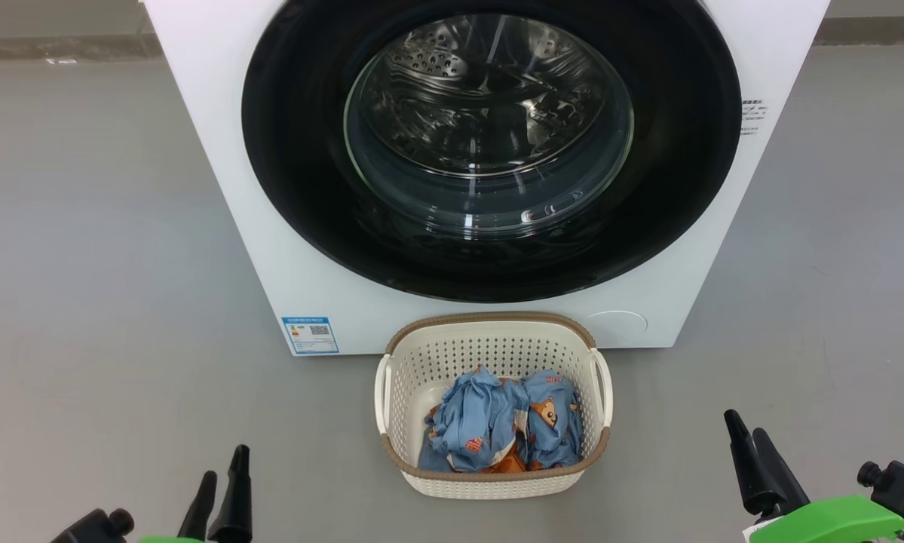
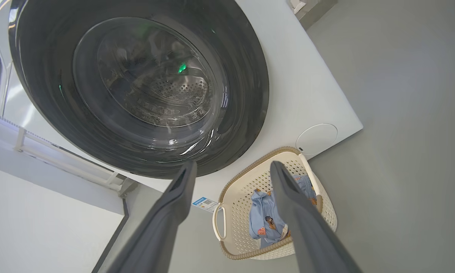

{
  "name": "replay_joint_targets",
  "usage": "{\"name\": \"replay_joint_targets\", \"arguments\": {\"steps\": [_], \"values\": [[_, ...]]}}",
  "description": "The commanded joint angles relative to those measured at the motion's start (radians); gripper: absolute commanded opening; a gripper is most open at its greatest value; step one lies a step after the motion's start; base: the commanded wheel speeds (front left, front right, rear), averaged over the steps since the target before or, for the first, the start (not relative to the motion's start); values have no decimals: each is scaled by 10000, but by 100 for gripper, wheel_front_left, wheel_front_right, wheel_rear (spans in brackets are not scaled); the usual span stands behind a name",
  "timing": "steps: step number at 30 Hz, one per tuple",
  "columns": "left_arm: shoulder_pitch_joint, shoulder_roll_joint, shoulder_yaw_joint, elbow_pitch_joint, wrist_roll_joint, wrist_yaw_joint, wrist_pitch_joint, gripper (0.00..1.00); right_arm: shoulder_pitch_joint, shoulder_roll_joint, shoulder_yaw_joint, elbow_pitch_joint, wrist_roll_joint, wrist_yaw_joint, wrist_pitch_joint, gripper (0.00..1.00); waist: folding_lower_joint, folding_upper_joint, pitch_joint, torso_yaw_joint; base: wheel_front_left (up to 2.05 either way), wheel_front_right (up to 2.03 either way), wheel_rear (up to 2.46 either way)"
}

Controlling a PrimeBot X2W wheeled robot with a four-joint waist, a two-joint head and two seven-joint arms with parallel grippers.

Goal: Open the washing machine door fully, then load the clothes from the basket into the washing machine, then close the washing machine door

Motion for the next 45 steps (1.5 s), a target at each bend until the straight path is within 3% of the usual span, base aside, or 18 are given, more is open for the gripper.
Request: {"name": "replay_joint_targets", "arguments": {"steps": [1, 45], "values": [[-174, 192, 127, -342, 358, 68, -128, 100, -33, -188, 120, -300, -325, -6, -151, 100, 0, -1, 5, 10, 0, 0, 0], [-45, 267, -440, -1124, 5609, 353, -1420, 100, 171, -840, 318, -571, -5020, -10, -1438, 100, 0, -1, 226, 196, 0, 0, 0]]}}
